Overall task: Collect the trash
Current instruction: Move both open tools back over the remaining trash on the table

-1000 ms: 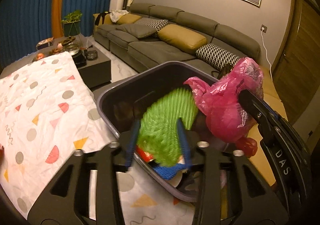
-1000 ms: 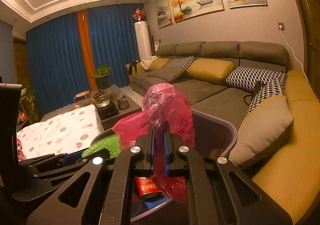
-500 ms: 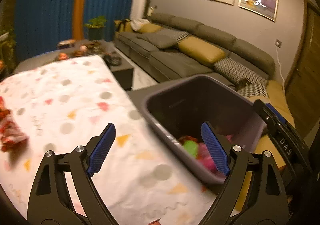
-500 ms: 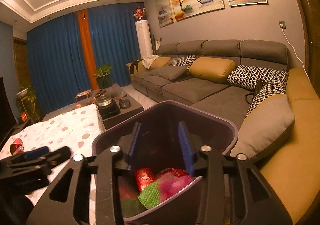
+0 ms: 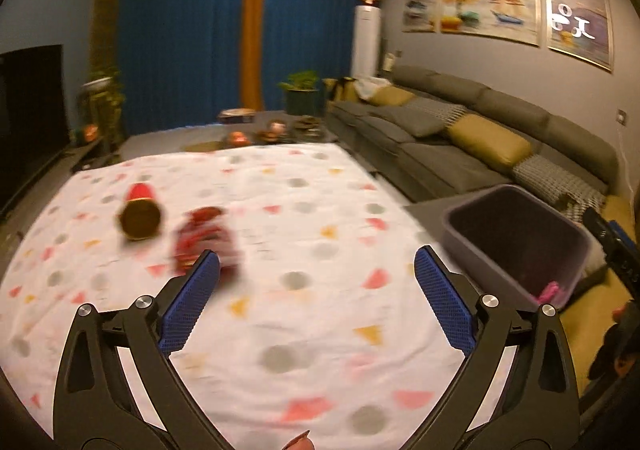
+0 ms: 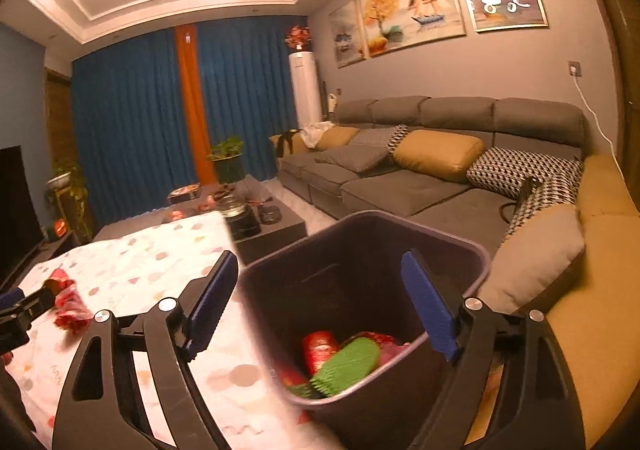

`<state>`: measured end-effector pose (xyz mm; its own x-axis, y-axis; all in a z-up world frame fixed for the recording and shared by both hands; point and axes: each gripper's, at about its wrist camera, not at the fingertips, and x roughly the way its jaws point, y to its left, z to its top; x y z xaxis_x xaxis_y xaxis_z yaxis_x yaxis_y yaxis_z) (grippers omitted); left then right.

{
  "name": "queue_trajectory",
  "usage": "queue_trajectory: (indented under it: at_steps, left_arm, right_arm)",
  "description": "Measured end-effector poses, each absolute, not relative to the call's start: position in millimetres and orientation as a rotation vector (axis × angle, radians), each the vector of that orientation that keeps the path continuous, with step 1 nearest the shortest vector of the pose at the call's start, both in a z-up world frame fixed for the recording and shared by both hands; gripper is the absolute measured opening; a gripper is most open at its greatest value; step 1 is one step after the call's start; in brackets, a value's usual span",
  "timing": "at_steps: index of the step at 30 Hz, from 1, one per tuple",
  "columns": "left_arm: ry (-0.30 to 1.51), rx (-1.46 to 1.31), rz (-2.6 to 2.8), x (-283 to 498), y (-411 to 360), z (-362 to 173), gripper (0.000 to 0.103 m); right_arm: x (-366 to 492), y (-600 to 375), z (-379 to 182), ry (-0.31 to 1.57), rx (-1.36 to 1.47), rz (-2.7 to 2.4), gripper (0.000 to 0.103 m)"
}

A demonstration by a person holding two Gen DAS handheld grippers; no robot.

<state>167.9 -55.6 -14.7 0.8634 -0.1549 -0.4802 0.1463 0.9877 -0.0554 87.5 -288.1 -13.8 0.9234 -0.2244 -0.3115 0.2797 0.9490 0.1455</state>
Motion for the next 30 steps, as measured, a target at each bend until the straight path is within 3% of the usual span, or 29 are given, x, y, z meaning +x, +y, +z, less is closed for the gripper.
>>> queue_trajectory:
  at_steps: [17, 30]
  left_arm:
    - [0.457, -0.062, 0.167, 138, 98, -4, 0.097]
    - [0.439, -0.068, 0.289, 163, 165, -3, 0.097]
  right_arm:
    - [119, -155, -5, 0.345, 0.098, 0.004, 0.083]
    - [187, -45, -23, 0.448, 0.056, 0.206, 0.083]
